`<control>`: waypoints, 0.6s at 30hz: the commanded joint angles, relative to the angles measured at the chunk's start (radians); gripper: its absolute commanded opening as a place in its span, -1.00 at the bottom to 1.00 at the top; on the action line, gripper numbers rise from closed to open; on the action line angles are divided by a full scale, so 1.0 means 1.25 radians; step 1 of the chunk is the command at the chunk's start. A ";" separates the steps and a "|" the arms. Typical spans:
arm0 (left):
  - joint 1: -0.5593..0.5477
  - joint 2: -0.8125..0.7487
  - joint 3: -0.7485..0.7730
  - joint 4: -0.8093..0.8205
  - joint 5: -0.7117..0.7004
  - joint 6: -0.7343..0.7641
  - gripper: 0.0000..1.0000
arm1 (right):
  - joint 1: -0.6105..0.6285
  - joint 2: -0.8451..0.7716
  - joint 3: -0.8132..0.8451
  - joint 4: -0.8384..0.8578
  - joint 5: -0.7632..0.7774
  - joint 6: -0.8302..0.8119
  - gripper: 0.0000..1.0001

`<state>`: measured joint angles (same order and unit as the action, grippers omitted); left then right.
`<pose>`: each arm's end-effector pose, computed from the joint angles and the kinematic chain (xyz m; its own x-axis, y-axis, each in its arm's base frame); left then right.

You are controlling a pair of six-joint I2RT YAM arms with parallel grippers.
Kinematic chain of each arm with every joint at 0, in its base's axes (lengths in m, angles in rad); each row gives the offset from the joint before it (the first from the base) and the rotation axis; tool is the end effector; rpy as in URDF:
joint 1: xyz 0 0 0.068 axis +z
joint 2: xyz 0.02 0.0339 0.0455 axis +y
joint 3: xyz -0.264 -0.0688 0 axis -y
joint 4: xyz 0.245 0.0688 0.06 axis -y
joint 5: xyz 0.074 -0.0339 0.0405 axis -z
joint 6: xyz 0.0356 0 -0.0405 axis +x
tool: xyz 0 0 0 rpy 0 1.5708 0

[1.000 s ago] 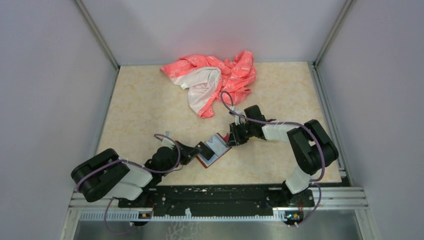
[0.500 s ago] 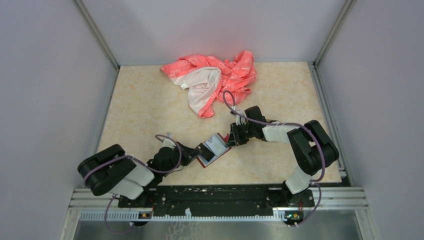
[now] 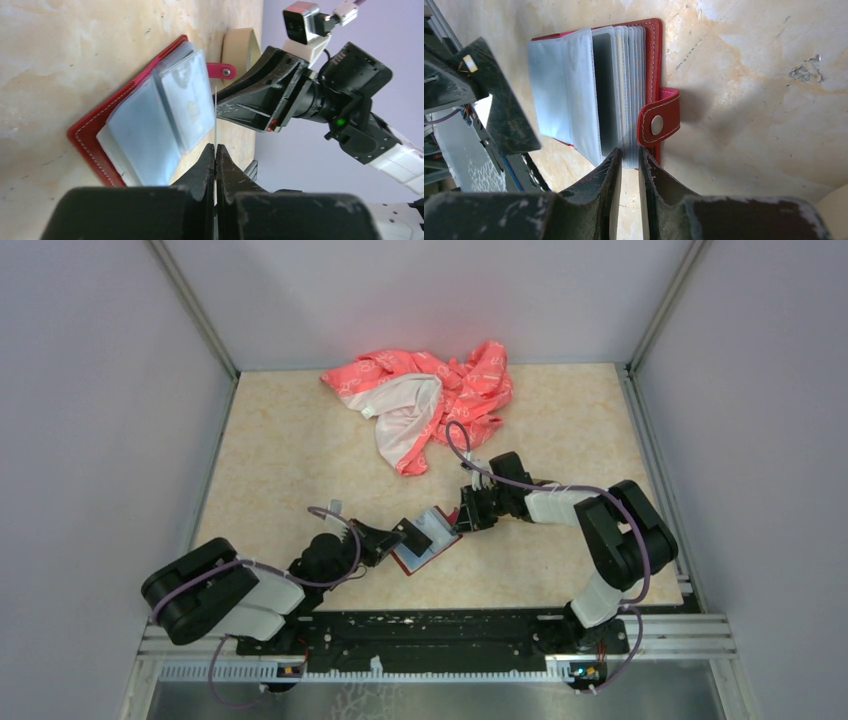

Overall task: Put the credit cards into the card holder
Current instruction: Insert the credit card into the card holder.

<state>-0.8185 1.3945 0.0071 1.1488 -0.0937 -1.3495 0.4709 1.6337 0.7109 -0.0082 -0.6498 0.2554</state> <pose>0.1280 -0.1319 0.1176 -0.6840 -0.6906 -0.2348 -0.0116 0.3322 -0.9431 0.2517 0.1523 0.1358 -0.8643 -0.2143 -0.4550 -0.4804 0.6199 0.6204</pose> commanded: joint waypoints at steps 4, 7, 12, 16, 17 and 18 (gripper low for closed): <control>-0.004 -0.063 -0.061 -0.077 -0.032 0.026 -1.00 | 0.004 0.005 0.009 0.009 -0.009 -0.004 -0.64; -0.003 -0.042 -0.055 -0.064 -0.031 0.027 -1.00 | 0.005 0.004 0.009 0.008 -0.007 -0.005 -0.64; -0.004 0.014 -0.055 -0.014 -0.025 0.019 -1.00 | 0.005 0.003 0.009 0.008 -0.009 -0.006 -0.64; -0.003 0.064 -0.057 0.043 -0.017 0.011 -1.00 | 0.004 0.003 0.010 0.008 -0.008 -0.004 -0.64; -0.003 0.077 -0.057 0.061 -0.013 0.010 -1.00 | 0.004 0.003 0.011 0.008 -0.009 -0.004 -0.64; -0.003 0.087 -0.059 0.077 -0.011 0.009 -1.00 | 0.005 0.003 0.011 0.008 -0.010 -0.004 -0.64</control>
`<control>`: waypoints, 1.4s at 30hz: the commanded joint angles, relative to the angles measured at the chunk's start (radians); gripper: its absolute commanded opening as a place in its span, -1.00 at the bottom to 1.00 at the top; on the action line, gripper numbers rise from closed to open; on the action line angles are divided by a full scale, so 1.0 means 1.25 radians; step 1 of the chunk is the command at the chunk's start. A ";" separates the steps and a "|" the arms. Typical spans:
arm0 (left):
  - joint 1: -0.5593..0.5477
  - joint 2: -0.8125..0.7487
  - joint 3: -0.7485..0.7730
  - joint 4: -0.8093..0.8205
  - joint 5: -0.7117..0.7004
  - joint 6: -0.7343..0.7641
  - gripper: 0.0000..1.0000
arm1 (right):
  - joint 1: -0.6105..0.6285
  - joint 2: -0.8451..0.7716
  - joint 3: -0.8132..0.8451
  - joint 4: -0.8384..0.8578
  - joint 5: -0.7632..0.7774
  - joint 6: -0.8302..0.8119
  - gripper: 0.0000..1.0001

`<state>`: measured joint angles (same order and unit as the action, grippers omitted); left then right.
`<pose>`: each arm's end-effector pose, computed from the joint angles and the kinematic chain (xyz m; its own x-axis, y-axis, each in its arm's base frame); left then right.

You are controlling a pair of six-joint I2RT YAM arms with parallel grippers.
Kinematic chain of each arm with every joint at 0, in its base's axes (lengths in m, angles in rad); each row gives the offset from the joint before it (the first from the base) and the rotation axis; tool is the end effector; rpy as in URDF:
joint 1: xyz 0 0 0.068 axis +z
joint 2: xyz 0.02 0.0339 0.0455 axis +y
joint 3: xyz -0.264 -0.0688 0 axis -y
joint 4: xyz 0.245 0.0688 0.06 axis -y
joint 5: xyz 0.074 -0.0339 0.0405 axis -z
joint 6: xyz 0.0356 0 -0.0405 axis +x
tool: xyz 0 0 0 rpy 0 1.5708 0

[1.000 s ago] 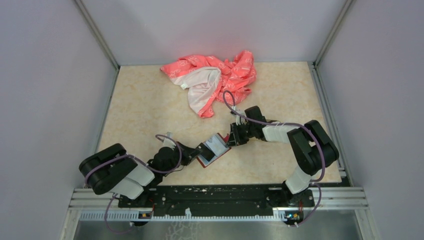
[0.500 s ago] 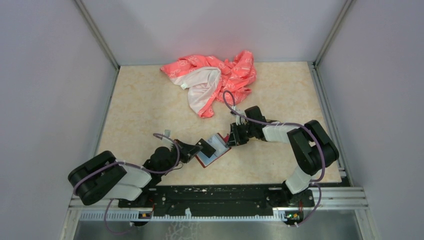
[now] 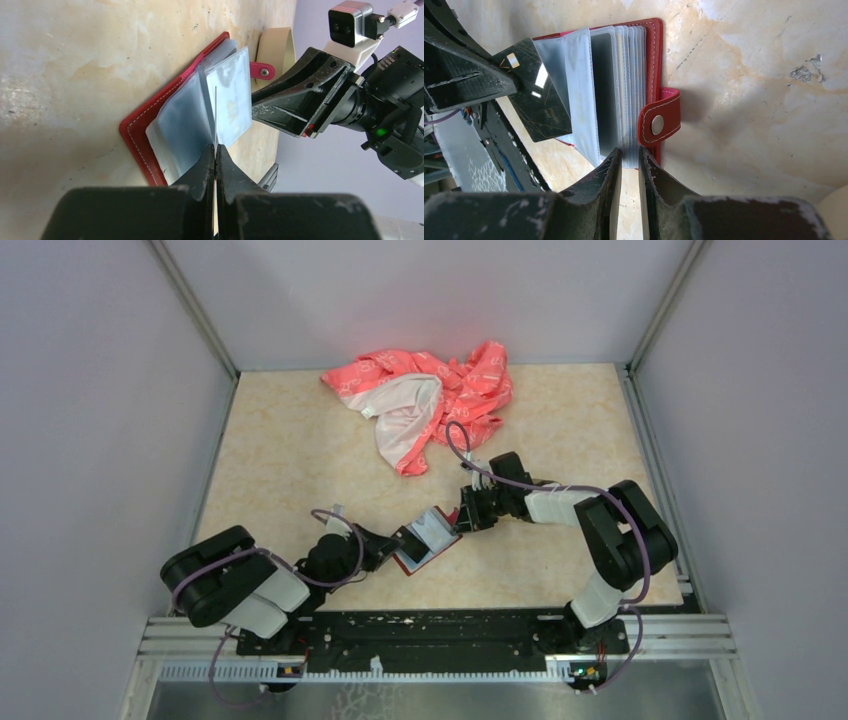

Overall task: Put the credit cards into the card holder
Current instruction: Insert the credit card into the card holder.

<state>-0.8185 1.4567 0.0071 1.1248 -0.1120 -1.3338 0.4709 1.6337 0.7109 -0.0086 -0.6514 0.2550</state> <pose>0.1278 -0.1307 0.1049 -0.6861 -0.6805 -0.2572 -0.0586 0.4041 -0.9128 0.2516 0.1523 0.1358 -0.8643 -0.2149 -0.4547 -0.4807 0.6188 0.6213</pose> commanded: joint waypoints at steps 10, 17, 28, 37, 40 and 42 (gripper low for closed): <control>-0.003 0.089 -0.067 0.175 0.013 -0.016 -1.00 | 0.005 0.005 0.011 0.008 -0.010 -0.004 -0.64; -0.003 0.013 -0.099 0.091 0.009 -0.034 -1.00 | 0.005 0.009 0.012 0.008 -0.011 -0.005 -0.64; -0.003 -0.146 -0.057 -0.123 -0.009 -0.009 -1.00 | 0.005 0.012 0.012 0.008 -0.011 -0.004 -0.64; -0.003 -0.063 -0.057 -0.033 0.008 0.003 -1.00 | 0.005 0.013 0.012 0.008 -0.013 -0.002 -0.64; -0.003 -0.048 -0.052 -0.016 0.008 0.010 -1.00 | 0.005 0.013 0.012 0.008 -0.012 -0.003 -0.64; -0.004 -0.045 -0.050 -0.014 0.005 0.012 -1.00 | 0.005 0.013 0.013 0.008 -0.013 -0.003 -0.64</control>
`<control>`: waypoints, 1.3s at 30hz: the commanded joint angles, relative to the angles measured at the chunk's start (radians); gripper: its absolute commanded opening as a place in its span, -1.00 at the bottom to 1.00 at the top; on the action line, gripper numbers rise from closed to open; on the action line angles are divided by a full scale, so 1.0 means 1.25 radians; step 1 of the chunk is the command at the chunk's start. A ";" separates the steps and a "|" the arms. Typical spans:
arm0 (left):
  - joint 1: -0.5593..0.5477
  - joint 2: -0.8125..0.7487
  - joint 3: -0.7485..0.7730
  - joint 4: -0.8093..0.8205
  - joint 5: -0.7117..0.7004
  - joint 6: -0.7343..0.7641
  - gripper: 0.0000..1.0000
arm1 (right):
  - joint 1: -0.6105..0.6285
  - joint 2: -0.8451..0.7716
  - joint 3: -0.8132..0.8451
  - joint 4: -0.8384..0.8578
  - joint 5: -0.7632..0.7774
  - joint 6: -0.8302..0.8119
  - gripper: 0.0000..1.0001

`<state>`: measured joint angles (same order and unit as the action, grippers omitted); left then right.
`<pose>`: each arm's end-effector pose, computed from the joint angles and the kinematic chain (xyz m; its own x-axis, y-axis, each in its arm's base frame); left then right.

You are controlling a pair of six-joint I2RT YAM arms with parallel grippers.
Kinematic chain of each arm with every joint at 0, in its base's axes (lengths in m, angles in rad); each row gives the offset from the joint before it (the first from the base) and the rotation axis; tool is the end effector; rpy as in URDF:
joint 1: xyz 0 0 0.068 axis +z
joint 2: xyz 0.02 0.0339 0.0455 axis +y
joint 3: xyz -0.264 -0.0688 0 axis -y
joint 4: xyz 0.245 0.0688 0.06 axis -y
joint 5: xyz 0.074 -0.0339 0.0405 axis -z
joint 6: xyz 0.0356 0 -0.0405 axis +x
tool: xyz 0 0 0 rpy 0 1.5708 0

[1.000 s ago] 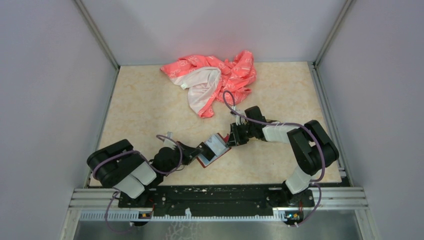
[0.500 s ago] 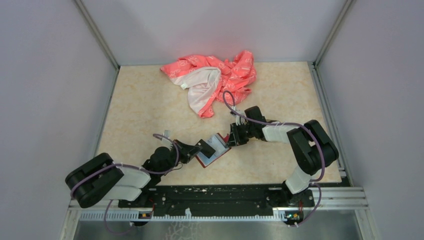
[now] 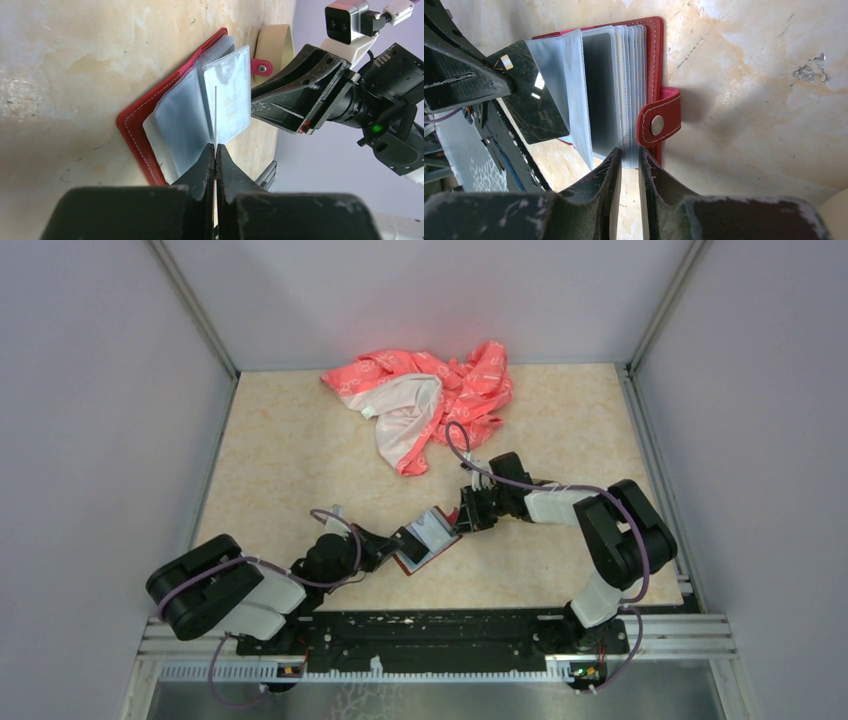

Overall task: Put the credit cards into the card holder
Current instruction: Insert the credit card into the card holder.

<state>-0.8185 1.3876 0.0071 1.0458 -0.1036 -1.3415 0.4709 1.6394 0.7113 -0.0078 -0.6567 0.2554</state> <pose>0.1260 -0.1293 0.1079 -0.6932 -0.6768 -0.2478 -0.0687 0.4042 -0.9121 0.2518 0.1526 0.1344 -0.8665 -0.2166 -0.4497 -0.4786 0.6162 0.6254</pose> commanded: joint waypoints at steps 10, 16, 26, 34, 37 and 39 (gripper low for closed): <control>-0.004 0.025 -0.047 0.051 -0.004 0.011 -1.00 | 0.005 0.010 0.013 0.007 -0.011 -0.002 -0.64; -0.003 0.053 -0.049 0.076 -0.010 0.004 -1.00 | 0.004 0.011 0.013 0.007 -0.012 0.000 -0.64; -0.003 0.138 -0.061 0.205 0.013 -0.006 -1.00 | 0.005 0.011 0.013 0.007 -0.013 0.000 -0.64; 0.002 0.158 -0.031 0.170 0.018 0.008 -1.00 | 0.004 -0.006 0.044 -0.043 -0.011 -0.048 -0.52; 0.024 0.200 -0.012 0.194 0.051 0.034 -1.00 | -0.006 -0.057 0.056 -0.060 0.010 -0.092 -0.34; 0.042 0.242 0.031 0.222 0.099 0.056 -1.00 | -0.024 -0.099 0.047 -0.053 -0.001 -0.109 -0.19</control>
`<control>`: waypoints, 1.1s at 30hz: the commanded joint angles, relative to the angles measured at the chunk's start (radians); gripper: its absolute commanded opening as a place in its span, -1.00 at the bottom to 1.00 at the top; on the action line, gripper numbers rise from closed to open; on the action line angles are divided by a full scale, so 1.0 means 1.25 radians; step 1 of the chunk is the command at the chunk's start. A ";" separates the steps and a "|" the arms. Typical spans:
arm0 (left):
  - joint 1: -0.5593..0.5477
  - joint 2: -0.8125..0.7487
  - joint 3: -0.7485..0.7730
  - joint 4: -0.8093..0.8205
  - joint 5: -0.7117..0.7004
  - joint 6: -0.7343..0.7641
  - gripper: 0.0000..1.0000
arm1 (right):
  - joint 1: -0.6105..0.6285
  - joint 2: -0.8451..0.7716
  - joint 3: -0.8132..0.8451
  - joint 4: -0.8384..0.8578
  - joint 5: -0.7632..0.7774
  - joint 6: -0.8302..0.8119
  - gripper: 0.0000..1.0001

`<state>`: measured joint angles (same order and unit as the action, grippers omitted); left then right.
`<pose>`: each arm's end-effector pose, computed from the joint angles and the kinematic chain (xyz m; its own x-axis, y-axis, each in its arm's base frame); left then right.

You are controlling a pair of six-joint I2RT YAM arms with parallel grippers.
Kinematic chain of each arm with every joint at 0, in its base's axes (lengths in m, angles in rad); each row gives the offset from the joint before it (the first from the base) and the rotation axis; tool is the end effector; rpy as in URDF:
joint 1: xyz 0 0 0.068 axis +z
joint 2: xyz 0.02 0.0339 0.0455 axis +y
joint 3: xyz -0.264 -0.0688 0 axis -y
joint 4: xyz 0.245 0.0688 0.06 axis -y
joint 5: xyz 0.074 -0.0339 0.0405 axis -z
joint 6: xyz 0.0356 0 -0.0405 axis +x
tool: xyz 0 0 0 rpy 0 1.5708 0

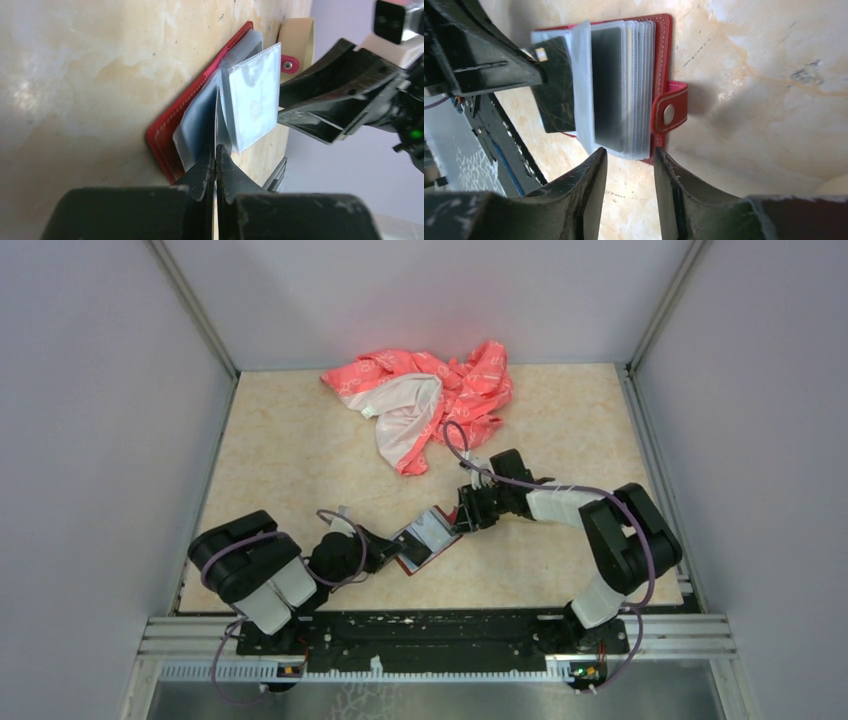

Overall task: Put the credit cards into the card holder
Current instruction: Insert the credit card into the card holder.

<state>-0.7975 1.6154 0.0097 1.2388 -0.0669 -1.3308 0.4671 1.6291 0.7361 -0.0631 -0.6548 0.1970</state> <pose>0.1312 -0.1310 0.0910 -0.7108 -0.6593 -0.2452 -0.0840 0.4256 -0.9010 0.2534 0.1521 0.1403 -0.8466 -0.2531 -0.4682 -0.5150 0.6114 0.6008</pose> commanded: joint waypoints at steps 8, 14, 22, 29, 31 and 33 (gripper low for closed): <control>0.084 0.187 0.103 0.172 0.211 0.111 -1.00 | -0.060 -0.134 0.023 0.002 -0.137 -0.184 0.15; 0.111 0.199 0.173 0.098 0.266 0.165 -1.00 | -0.017 -0.030 0.107 -0.075 -0.004 -0.234 0.03; 0.164 0.167 0.303 -0.120 0.345 0.278 -1.00 | 0.009 0.028 0.123 -0.107 0.174 -0.183 -0.48; 0.205 0.148 0.334 -0.174 0.372 0.311 -1.00 | 0.003 0.044 0.117 -0.132 0.221 -0.163 -0.55; 0.209 0.127 0.320 -0.186 0.373 0.313 -1.00 | -0.009 0.053 0.131 -0.153 0.205 -0.165 -0.50; 0.209 0.104 0.301 -0.192 0.380 0.312 -1.00 | -0.022 0.057 0.158 -0.186 0.193 -0.186 -0.39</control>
<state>-0.5461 1.8065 0.4152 1.0409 0.3862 -0.9833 0.4725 1.6547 0.8898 -0.1875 -0.4774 -0.0025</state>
